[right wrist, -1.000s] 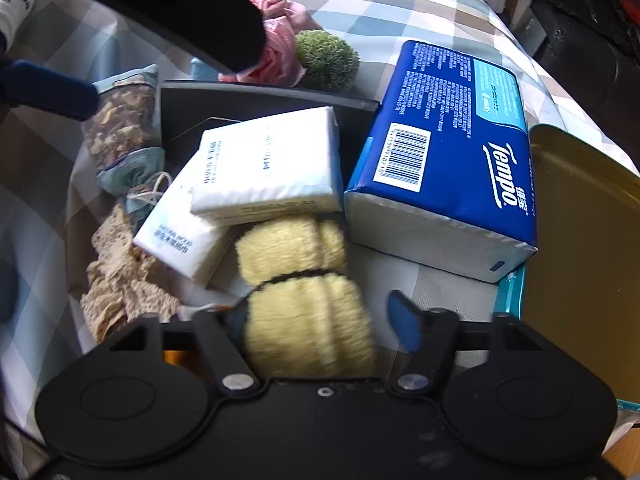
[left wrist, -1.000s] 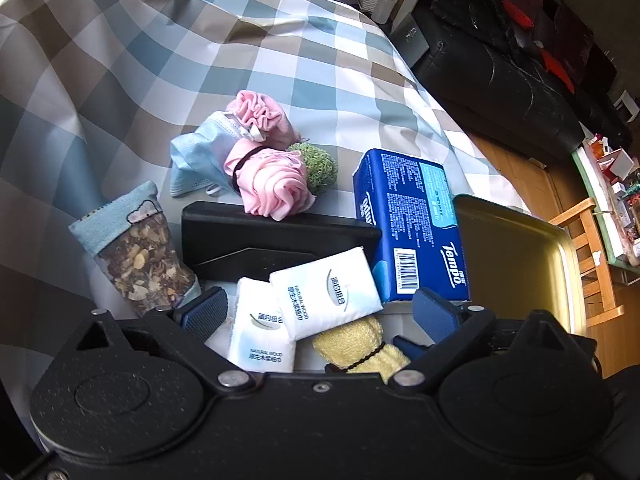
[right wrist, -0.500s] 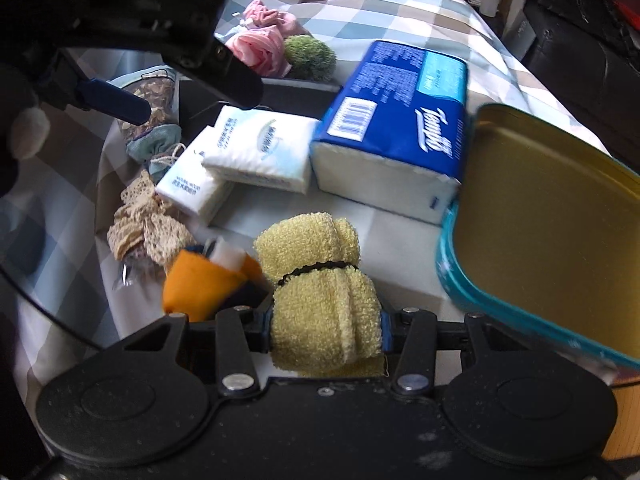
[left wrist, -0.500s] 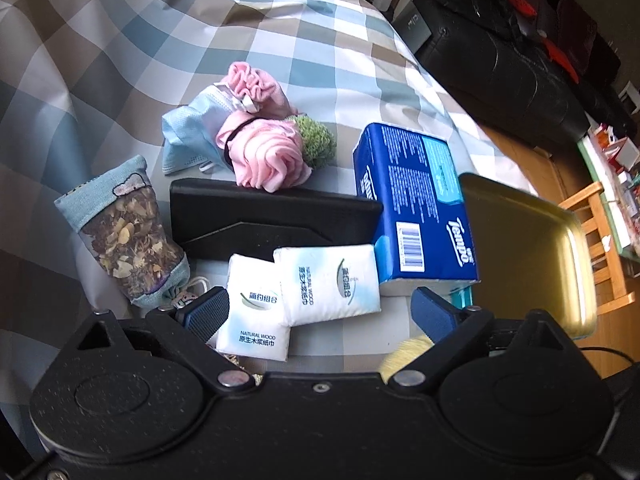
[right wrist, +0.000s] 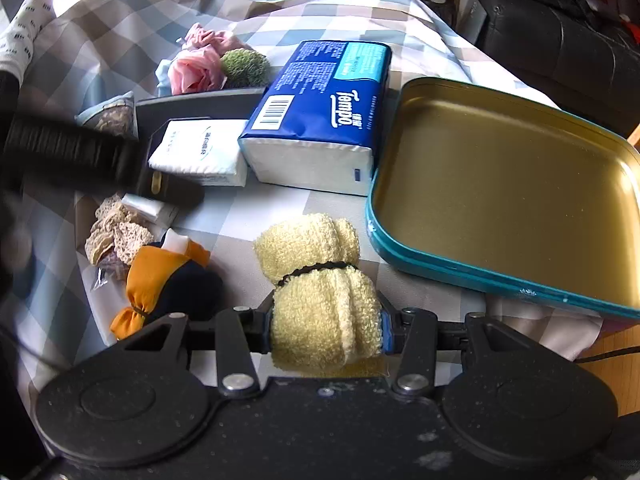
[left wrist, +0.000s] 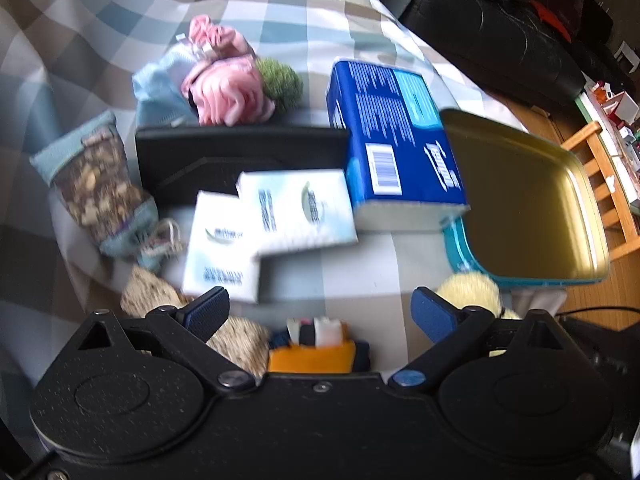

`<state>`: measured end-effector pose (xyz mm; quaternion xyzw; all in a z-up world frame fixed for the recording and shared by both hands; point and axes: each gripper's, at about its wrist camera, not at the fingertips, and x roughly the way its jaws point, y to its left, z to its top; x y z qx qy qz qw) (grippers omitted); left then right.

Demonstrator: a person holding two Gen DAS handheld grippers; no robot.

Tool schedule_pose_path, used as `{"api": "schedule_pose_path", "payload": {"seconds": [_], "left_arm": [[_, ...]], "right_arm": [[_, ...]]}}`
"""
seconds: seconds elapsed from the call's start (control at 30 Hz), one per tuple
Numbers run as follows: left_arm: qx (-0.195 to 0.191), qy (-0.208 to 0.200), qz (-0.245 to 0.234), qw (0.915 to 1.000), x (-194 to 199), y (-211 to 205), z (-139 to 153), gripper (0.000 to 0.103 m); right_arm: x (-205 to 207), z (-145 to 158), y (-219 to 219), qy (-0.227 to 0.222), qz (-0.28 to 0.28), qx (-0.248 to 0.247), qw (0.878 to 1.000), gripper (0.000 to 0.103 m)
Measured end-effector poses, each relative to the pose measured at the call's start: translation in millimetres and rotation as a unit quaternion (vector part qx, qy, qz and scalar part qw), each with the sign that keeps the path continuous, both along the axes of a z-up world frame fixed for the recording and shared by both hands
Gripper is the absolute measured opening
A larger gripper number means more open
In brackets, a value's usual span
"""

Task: Organize soft objects
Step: 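Lift the yellow sock bundle with the right gripper while the left gripper grasps the orange cloth bundle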

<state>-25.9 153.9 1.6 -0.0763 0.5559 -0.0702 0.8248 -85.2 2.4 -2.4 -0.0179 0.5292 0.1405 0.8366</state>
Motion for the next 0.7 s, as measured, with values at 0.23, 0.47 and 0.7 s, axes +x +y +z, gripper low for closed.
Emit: {"api": "schedule_pose_path", "payload": {"seconds": [0.23,0.47,0.7], "left_arm": [[-0.008,0.014,0.033,0.9993,-22,-1,-2,0.094],[-0.026,0.055,0.081,0.9948,-46,-1,-17,0.094],[-0.027,0.090,0.081,0.9922,-54,-13,-40,0.093]], "right_arm": [[0,2,-8,-0.004,-0.014,-0.012,1.000,0.046],[5,3,-25,0.004,-0.050,-0.001,0.999,0.046],[6,10,-32,-0.006,-0.062,0.010,0.998,0.046]]}}
